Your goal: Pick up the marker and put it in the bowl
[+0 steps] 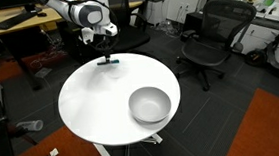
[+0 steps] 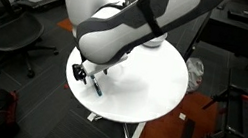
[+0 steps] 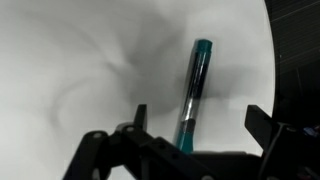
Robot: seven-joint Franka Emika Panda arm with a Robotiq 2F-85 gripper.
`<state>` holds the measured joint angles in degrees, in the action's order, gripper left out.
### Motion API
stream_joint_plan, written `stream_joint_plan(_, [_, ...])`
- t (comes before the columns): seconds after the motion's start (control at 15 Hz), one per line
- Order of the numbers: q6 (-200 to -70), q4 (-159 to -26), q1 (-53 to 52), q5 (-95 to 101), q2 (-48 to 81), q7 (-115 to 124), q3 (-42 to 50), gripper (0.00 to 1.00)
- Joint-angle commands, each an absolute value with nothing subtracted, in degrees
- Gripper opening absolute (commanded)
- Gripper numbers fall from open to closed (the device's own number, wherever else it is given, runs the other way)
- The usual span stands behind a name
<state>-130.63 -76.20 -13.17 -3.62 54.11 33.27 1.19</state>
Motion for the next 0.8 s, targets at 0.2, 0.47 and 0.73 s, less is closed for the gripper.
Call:
stream_joint_plan(0.2, [-129.52, -72.35, -14.88, -2.92, 56.85, 36.55, 3.35, 1.0])
stream_joint_plan(0.47, [-129.39, -71.39, -15.04, -2.89, 57.94, 36.61, 3.86, 1.0])
stream_joint_plan(0.73, [-129.23, -70.59, -14.93, -2.94, 58.87, 36.37, 3.91, 1.0])
